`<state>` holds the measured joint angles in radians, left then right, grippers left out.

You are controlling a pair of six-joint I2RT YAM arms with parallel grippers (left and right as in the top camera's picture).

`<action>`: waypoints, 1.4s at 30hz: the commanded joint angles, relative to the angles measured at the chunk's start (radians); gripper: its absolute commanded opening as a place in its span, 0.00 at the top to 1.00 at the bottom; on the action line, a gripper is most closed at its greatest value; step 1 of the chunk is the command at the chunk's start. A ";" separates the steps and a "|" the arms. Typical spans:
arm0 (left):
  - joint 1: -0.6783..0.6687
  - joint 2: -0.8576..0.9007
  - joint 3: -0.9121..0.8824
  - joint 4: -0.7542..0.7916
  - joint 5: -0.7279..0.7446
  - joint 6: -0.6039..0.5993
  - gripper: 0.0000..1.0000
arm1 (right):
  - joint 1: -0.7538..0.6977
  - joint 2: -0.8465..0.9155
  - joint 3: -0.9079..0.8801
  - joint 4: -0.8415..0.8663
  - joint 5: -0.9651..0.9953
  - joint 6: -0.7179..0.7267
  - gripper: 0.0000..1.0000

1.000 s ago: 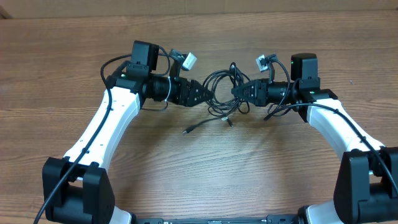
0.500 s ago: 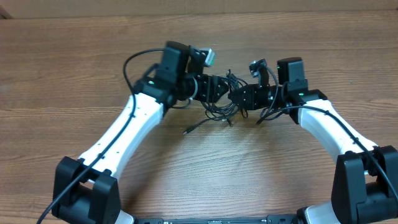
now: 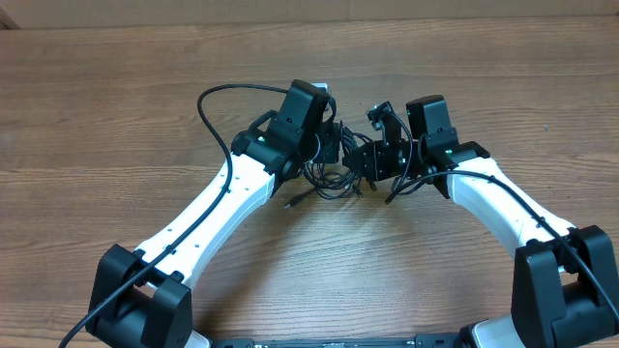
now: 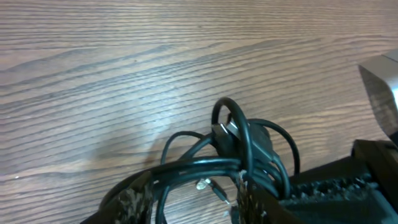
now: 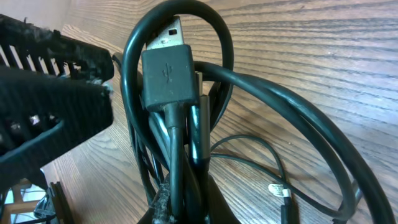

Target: Untangle cables

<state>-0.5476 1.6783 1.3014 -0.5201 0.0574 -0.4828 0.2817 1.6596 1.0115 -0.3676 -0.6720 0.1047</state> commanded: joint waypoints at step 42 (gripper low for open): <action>0.169 0.014 0.089 -0.045 0.377 0.015 0.58 | 0.116 -0.076 0.005 -0.027 0.122 -0.009 0.96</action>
<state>-0.4084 1.6871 1.3624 -0.5549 0.2790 -0.4908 0.3939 1.6146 1.0115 -0.4007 -0.5507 0.1040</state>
